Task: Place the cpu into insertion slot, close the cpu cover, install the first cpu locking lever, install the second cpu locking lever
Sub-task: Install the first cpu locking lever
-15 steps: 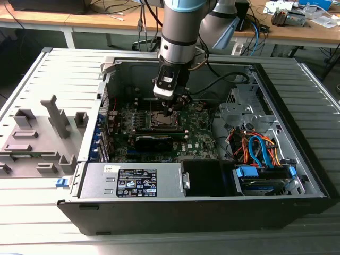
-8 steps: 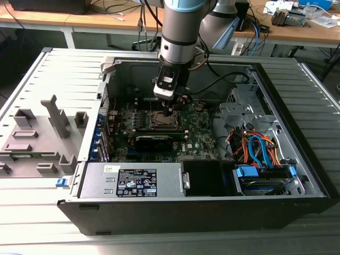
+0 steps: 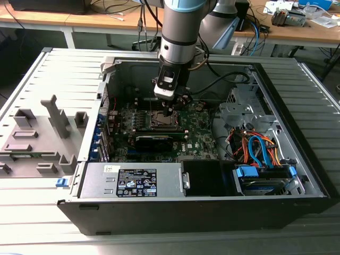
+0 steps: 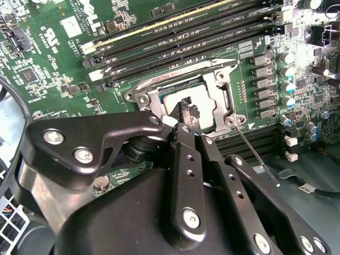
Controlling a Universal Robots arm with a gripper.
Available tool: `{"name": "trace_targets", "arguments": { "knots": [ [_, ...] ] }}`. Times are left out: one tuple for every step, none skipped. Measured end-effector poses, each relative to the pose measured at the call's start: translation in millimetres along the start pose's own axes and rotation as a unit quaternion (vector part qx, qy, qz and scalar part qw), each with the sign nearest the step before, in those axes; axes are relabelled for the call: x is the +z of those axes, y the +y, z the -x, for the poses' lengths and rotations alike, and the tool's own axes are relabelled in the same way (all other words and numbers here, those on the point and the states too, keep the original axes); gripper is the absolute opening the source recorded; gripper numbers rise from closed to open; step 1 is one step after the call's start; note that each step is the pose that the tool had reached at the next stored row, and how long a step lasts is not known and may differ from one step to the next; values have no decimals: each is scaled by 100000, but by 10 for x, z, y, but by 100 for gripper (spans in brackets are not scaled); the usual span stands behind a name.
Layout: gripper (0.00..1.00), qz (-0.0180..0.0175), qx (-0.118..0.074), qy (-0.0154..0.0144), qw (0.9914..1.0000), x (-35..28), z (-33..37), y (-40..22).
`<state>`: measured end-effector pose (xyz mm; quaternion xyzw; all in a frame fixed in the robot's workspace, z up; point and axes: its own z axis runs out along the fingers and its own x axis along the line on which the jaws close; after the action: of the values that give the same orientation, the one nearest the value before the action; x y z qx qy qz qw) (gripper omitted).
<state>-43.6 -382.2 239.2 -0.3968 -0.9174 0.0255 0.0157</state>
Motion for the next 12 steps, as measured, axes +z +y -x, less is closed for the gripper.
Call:
{"name": "trace_targets", "arguments": {
  "knots": [
    [11, 1, -55, -1, 100000, 0, 0, 0],
    [11, 0, -101, -4, 100000, 0, 0, 0],
    [11, 0, -161, -9, 100000, 0, 0, 0],
    [11, 1, -206, -11, 100000, 0, 0, 0],
    [11, 0, -270, -17, 100000, 0, 0, 0],
    [11, -4, -318, -20, 99999, 0, 0, 0],
    [11, -1, -361, -21, 99999, 0, 0, 0],
    [11, 0, -420, -25, 99999, 0, 0, 0],
    [11, -2, -470, -26, 99999, 0, 0, 0],
    [11, -4, -518, -31, 99999, 0, 0, 0],
    [11, -3, -561, -34, 99998, 0, 0, 0],
    [11, -4, -639, -39, 99998, 0, 0, 0]
  ]
}}
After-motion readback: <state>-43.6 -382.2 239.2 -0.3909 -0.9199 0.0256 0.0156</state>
